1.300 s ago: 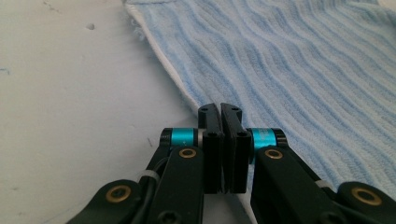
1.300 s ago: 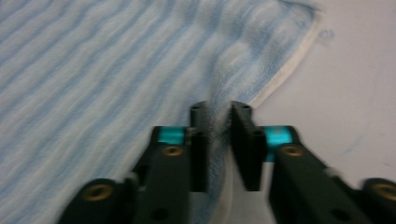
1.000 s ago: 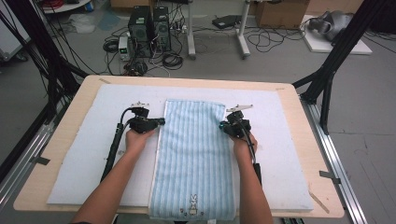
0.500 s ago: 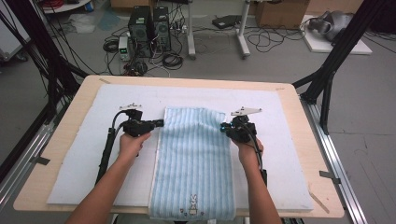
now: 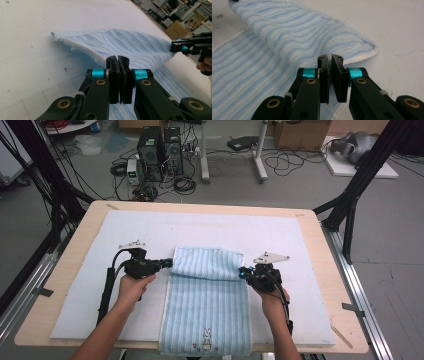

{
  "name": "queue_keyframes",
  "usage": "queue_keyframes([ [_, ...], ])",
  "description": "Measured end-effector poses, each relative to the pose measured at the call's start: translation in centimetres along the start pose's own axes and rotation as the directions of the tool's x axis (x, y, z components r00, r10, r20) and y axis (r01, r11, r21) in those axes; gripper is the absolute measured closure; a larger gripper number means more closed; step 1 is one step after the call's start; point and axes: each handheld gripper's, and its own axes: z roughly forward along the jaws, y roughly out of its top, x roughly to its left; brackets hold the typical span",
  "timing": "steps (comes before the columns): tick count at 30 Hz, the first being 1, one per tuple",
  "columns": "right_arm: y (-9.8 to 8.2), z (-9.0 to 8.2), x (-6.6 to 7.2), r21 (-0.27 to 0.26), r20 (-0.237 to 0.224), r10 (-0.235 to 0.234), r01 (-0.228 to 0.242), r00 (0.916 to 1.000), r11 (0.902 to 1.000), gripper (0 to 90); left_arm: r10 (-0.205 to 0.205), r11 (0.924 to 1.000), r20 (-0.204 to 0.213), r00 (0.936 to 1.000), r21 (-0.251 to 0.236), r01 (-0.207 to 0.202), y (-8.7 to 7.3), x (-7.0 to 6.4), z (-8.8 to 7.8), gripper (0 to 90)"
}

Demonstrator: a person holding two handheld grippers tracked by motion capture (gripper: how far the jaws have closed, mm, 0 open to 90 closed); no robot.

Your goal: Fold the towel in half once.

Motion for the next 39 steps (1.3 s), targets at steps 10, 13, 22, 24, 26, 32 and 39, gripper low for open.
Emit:
queue_keyframes([
  [10,-2.1,-1.1,1.4,0.022,-0.01,0.0,0.0,0.9999,0.9998,84.3,0.059,0.9948,0.011,0.9982,0.083,-0.06,-2.5,-1.0,-0.7,87.1],
  [13,-2.5,-1.3,1.5,0.031,-0.006,-0.002,0.002,1.0,0.9995,76.3,0.055,0.9967,0.013,0.9984,0.059,-0.056,-2.9,-0.9,-0.8,76.6],
  [22,-0.5,-1.2,-0.4,-0.066,0.1,0.084,-0.077,0.9915,0.9948,45.2,0.174,0.9832,-0.069,0.9824,-0.045,-0.177,-1.1,0.5,-0.4,41.9],
  [24,0.0,-0.8,-1.1,-0.056,0.113,0.087,-0.081,0.9898,0.9951,45.9,0.163,0.9845,-0.087,0.9828,-0.052,-0.168,-0.4,0.8,0.0,39.7],
  [26,0.5,-0.2,-1.7,-0.033,0.128,0.09,-0.086,0.9878,0.9957,47.0,0.153,0.9866,-0.101,0.983,-0.041,-0.158,0.5,1.3,0.6,38.0],
  [32,1.3,1.4,-3.1,0.015,0.148,0.1,-0.103,0.9839,0.9946,47.1,0.138,0.9897,-0.133,0.9814,-0.019,-0.142,1.9,2.4,2.6,38.7],
  [39,2.1,3.1,-4.1,0.059,0.139,0.129,-0.138,0.9819,0.9887,45.6,0.157,0.9866,-0.176,0.9717,0.072,-0.146,2.2,2.6,5.6,39.1],
])
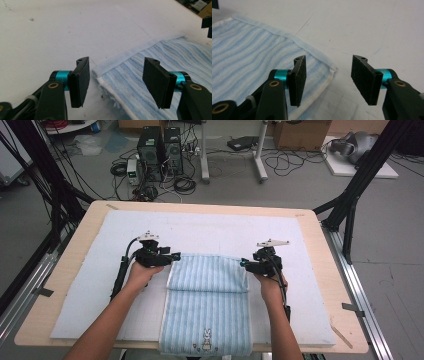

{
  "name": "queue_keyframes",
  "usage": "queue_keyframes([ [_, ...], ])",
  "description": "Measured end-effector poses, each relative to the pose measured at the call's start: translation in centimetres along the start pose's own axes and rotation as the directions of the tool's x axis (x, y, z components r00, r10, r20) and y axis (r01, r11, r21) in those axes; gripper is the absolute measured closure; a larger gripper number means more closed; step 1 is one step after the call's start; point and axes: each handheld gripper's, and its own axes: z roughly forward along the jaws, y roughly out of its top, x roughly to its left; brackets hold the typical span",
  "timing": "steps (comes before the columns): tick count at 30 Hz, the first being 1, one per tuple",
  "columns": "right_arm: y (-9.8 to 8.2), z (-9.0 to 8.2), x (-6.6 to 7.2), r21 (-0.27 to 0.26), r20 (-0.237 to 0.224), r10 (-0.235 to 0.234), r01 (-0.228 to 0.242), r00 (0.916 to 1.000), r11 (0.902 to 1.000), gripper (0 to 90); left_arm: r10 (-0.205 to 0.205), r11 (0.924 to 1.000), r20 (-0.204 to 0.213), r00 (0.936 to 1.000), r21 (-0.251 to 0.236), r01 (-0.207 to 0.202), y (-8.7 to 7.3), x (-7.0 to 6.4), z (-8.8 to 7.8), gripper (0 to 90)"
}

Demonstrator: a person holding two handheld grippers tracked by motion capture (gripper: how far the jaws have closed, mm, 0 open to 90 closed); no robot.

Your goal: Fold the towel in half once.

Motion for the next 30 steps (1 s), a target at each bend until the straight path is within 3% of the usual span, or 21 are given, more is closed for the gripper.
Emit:
queue_keyframes([
  [5,0.5,1.6,0.5,0.048,0.018,-0.03,0.029,0.9994,0.9984,48.7,0.001,0.999,-0.044,0.999,0.046,0.001,-0.5,-0.1,1.8,39.9],
  [7,0.5,2.3,0.4,0.078,0.024,-0.027,0.025,0.9993,0.9967,50.9,0.022,0.9985,-0.075,0.997,0.051,-0.018,-0.6,-0.3,2.0,44.5],
  [9,0.3,3.1,0.3,0.113,0.038,-0.037,0.033,0.9986,0.993,53.7,0.072,0.9957,-0.113,0.991,0.067,-0.065,-0.6,-0.5,1.9,52.7],
  [10,0.2,3.4,0.2,0.134,0.037,-0.041,0.036,0.9985,0.9903,55.8,0.106,0.9928,-0.142,0.9843,0.072,-0.096,-0.7,-0.7,1.9,59.9],
  [11,0.1,3.6,0.2,0.13,0.037,-0.05,0.045,0.9981,0.9904,59.6,0.114,0.9917,-0.147,0.9825,0.075,-0.104,-0.7,-0.6,1.7,69.6],
  [13,0.0,3.5,0.1,0.124,0.024,-0.056,0.053,0.9981,0.9908,71.6,0.085,0.9944,-0.118,0.9893,0.071,-0.077,-0.7,-0.3,1.6,81.5],
  [15,0.0,3.5,0.2,0.121,0.006,-0.078,0.077,0.9969,0.9897,83.0,0.058,0.9965,-0.103,0.993,0.066,-0.051,-0.7,-0.1,1.5,84.8],
  [17,0.1,3.5,0.5,0.114,0.006,-0.108,0.107,0.9941,0.9877,84.0,0.022,0.998,-0.077,0.9968,0.06,-0.018,-0.6,0.1,1.3,85.5],
  [20,0.3,2.8,0.6,0.054,-0.031,-0.096,0.098,0.9949,0.9937,84.0,-0.009,0.9993,-0.026,0.9996,0.037,0.01,-0.4,0.1,0.6,86.4],
  [26,0.7,0.1,1.4,-0.038,-0.098,-0.105,0.101,0.9897,0.9941,83.9,-0.01,0.9996,0.05,0.9987,-0.025,0.011,-0.1,-0.5,-1.4,86.8],
  [30,0.8,-1.4,2.0,-0.073,-0.108,-0.128,0.12,0.9859,0.99,83.8,-0.023,0.9981,0.093,0.9954,-0.054,0.028,-0.2,-1.0,-2.7,87.0],
])
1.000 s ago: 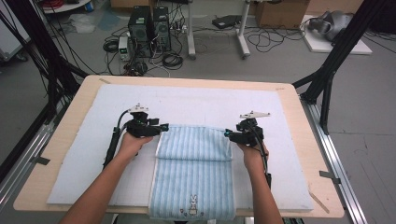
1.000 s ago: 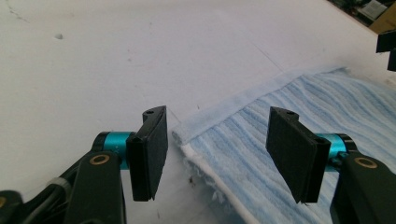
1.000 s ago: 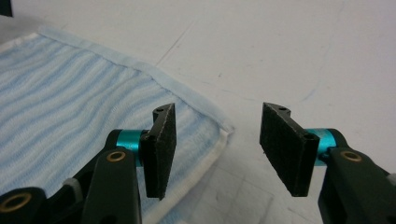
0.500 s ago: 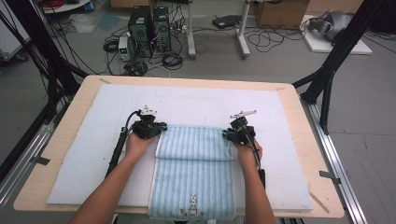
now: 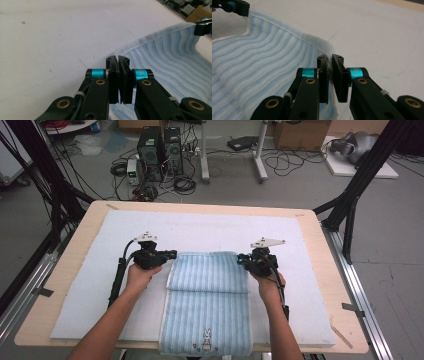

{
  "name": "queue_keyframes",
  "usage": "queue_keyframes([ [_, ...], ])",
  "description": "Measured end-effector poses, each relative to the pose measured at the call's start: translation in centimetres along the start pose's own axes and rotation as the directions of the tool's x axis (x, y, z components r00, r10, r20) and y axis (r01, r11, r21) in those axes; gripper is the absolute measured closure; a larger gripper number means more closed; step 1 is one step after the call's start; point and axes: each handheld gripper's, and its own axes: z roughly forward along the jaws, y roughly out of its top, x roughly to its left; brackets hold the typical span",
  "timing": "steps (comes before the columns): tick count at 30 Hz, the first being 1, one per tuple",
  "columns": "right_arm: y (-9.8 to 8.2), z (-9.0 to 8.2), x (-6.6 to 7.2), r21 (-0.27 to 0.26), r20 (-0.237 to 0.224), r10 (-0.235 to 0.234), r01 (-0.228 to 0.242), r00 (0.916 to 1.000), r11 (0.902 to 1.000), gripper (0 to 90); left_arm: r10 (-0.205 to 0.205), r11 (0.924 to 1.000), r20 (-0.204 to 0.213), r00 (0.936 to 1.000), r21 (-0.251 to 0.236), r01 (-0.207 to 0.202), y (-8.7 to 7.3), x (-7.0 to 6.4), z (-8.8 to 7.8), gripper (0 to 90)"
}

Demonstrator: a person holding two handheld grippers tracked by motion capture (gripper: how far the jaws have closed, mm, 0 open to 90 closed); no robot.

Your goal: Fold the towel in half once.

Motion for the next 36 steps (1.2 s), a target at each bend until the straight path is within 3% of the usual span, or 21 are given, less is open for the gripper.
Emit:
queue_keyframes([
  [13,-1.9,-3.6,1.6,-0.091,-0.052,0.005,-0.01,0.9987,0.9958,83.8,0.013,0.9975,0.108,0.9941,-0.07,-0.005,-1.6,-2.1,-4.6,89.5],
  [16,-2.1,-4.2,2.0,-0.098,-0.046,-0.007,0.002,0.9989,0.9952,83.8,0.039,0.9971,0.109,0.9933,-0.069,-0.031,-2.1,-2.7,-5.3,89.5],
  [26,-3.0,-6.1,3.7,-0.124,-0.071,-0.033,0.024,0.997,0.992,83.9,0.037,0.9962,0.153,0.9876,-0.083,-0.024,-3.4,-3.9,-6.8,89.6],
  [36,-4.4,-7.5,4.8,-0.12,-0.098,-0.052,0.04,0.9938,0.9919,83.9,0.047,0.9977,0.197,0.9793,-0.057,-0.036,-4.6,-4.9,-7.8,89.5],
])
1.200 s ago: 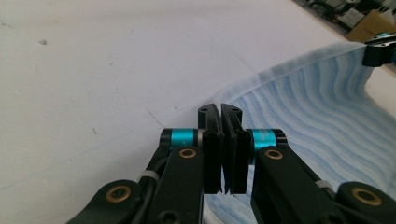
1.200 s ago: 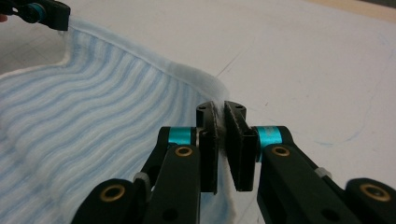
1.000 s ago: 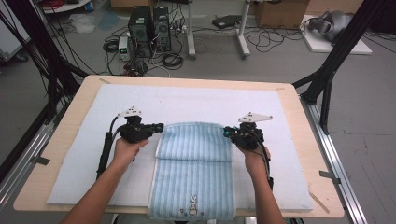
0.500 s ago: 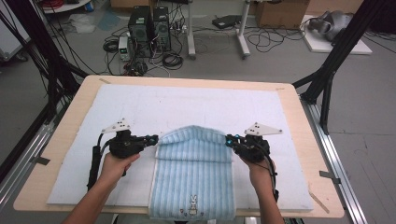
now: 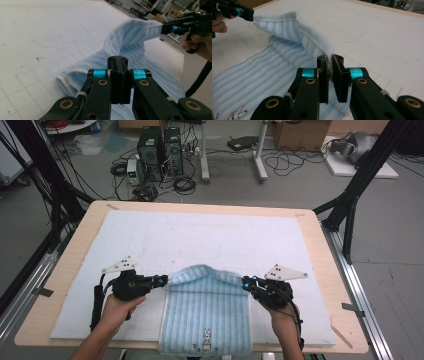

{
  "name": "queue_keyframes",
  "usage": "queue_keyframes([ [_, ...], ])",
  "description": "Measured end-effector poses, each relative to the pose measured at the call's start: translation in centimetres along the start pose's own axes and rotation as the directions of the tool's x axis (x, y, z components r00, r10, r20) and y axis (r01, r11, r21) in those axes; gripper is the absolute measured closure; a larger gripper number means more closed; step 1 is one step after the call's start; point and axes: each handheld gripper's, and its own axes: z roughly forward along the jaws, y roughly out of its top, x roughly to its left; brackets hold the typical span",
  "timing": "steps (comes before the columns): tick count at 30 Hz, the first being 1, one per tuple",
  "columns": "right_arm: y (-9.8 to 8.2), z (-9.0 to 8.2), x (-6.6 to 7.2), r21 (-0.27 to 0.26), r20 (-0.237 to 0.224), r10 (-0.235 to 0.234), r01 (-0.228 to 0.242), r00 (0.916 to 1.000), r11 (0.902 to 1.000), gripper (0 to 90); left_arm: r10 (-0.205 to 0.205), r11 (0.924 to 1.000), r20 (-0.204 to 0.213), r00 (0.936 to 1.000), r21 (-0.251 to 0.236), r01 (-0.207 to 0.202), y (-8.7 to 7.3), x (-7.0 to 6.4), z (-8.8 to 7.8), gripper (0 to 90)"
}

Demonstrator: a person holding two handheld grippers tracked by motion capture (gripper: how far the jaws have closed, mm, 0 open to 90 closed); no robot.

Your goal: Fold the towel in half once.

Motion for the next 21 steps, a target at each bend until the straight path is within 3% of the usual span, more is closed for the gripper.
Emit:
queue_keyframes([
  [3,-0.6,-0.4,0.5,0.006,-0.013,-0.003,0.003,0.9999,1.0,83.9,0.014,0.9997,0.006,0.9999,0.022,-0.014,-0.5,-0.5,-0.4,89.6],
  [9,-1.7,-1.8,1.4,-0.011,-0.029,0.012,-0.012,0.9995,0.9999,83.9,0.017,0.9991,0.058,0.9981,0.037,-0.02,-1.6,-0.9,-1.4,89.5],
  [12,-2.0,-2.6,1.8,-0.023,-0.037,0.011,-0.012,0.9993,0.9997,83.7,0.055,0.9985,0.083,0.9951,-0.012,-0.054,-1.8,-0.8,-2.1,89.4],
  [14,-2.3,-2.9,2.0,-0.028,-0.044,0.007,-0.008,0.999,0.9996,83.3,0.057,0.9964,0.114,0.9918,-0.07,-0.049,-1.9,-0.5,-2.4,87.8],
  [17,-2.7,-3.1,2.3,-0.019,-0.058,0.003,-0.004,0.9983,0.9998,75.1,0.027,0.9916,0.129,0.9912,-0.129,-0.01,-1.7,-0.3,-2.6,57.3],
  [19,-2.9,-3.4,2.3,-0.025,-0.05,0.007,-0.008,0.9987,0.9997,69.8,0.038,0.9886,0.097,0.9946,-0.149,-0.023,-1.6,-0.1,-2.7,56.2],
  [21,-2.8,-3.7,1.8,-0.058,-0.033,0.024,-0.026,0.9992,0.9979,64.4,0.021,0.9911,0.061,0.9979,-0.133,-0.013,-1.6,0.5,-2.3,53.2],
])
